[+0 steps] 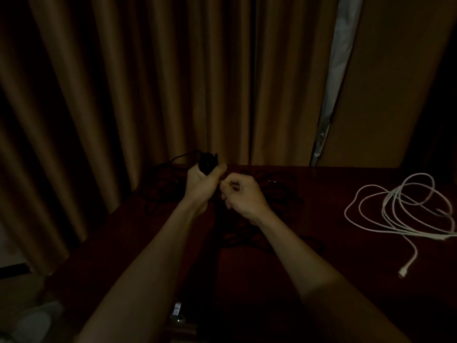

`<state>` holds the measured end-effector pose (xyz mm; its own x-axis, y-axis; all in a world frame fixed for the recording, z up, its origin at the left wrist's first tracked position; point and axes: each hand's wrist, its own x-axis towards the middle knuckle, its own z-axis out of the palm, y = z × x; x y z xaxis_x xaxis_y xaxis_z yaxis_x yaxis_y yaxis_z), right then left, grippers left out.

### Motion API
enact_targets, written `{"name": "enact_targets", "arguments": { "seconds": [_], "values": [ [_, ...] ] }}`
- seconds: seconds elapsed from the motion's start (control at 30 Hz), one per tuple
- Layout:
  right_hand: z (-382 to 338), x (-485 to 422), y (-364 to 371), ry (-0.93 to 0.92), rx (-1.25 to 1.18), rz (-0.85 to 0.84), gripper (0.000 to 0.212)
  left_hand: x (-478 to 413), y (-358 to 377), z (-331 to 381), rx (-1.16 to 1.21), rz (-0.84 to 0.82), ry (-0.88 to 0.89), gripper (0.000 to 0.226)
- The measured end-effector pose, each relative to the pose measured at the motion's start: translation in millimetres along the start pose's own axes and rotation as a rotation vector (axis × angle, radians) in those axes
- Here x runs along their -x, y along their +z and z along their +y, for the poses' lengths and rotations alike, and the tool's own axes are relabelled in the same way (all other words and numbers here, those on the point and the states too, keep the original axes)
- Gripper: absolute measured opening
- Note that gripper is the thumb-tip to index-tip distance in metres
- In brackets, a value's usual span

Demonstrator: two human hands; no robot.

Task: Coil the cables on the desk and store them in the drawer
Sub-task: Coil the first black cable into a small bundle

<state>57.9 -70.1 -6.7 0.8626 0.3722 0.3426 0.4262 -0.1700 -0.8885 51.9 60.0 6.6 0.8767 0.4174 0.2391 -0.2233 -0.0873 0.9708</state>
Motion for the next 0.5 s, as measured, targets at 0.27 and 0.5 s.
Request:
{"name": "enact_targets", "arguments": {
  "seconds": [0.27, 0.5],
  "values": [
    [8.5, -0.1, -10.5, 0.073, 0.116, -0.243, 0.025, -5.3, -8.4, 8.6, 0.282, 0.042, -0.116, 0.021],
    [29.5, 2.1, -36.9, 0.279, 0.19, -0.342, 0.046, -3.0, -26.9, 9.9, 0.245, -0.115, -0.238, 0.016]
  ]
}}
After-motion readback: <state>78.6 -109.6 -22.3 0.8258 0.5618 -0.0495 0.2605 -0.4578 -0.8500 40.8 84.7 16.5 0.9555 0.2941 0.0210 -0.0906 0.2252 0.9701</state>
